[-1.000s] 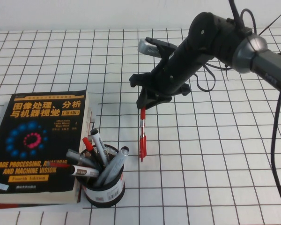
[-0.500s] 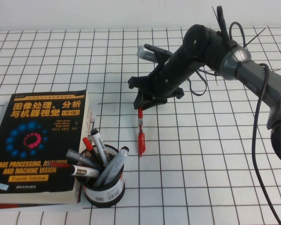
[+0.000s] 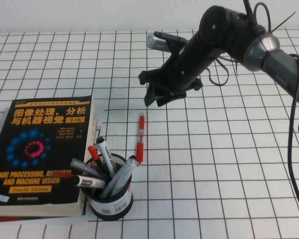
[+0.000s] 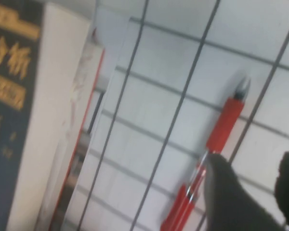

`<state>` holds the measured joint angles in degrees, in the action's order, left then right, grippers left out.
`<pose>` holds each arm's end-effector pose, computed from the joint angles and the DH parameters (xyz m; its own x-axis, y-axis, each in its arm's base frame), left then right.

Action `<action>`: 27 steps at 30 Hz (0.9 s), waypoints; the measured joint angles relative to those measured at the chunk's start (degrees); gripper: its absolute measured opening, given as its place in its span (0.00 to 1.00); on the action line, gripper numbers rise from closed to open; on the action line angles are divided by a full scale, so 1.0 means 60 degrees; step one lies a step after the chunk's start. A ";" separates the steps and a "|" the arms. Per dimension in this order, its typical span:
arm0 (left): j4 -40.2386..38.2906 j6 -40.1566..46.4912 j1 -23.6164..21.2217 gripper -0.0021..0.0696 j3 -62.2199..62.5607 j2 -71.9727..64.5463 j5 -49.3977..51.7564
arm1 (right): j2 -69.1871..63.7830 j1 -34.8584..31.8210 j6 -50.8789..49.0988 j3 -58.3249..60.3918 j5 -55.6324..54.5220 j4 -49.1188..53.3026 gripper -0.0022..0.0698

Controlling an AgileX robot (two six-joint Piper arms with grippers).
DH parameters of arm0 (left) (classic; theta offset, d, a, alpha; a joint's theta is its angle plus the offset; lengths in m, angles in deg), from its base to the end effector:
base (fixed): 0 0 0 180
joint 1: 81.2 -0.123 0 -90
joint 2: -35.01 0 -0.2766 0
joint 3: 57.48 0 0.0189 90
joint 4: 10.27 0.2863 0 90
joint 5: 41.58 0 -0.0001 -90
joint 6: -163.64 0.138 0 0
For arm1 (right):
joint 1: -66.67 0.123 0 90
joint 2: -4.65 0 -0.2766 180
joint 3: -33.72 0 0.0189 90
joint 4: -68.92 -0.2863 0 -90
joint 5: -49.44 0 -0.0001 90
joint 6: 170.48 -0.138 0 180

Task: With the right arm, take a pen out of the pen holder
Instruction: 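Take a marker out of the pen holder and lay it on the table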

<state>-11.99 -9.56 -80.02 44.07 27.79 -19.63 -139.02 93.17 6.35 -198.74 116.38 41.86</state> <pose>0.1411 -0.0045 0.1564 -0.2984 0.0969 -0.9495 0.0586 0.9948 0.0831 0.4763 0.3020 0.1855 -0.9294 -0.2096 -0.3037 -0.3379 0.8141 0.4723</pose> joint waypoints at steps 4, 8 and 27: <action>0.0000 0.0000 0.0000 0.02 0.0000 0.0000 0.0000 | 0.0890 0.0386 0.0033 0.0000 0.0518 0.0803 0.19; 0.0000 0.0000 0.0000 0.02 0.0000 0.0000 0.0000 | 0.2015 0.0814 0.0033 0.0287 0.0620 0.1400 0.05; 0.0000 0.0000 0.0000 0.02 0.0000 0.0000 0.0000 | 1.0835 0.1240 0.0033 1.0706 -0.3260 0.2732 0.01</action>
<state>-11.99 -9.56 -80.02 44.07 27.79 -19.63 -74.01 100.61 6.55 -134.51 96.82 58.26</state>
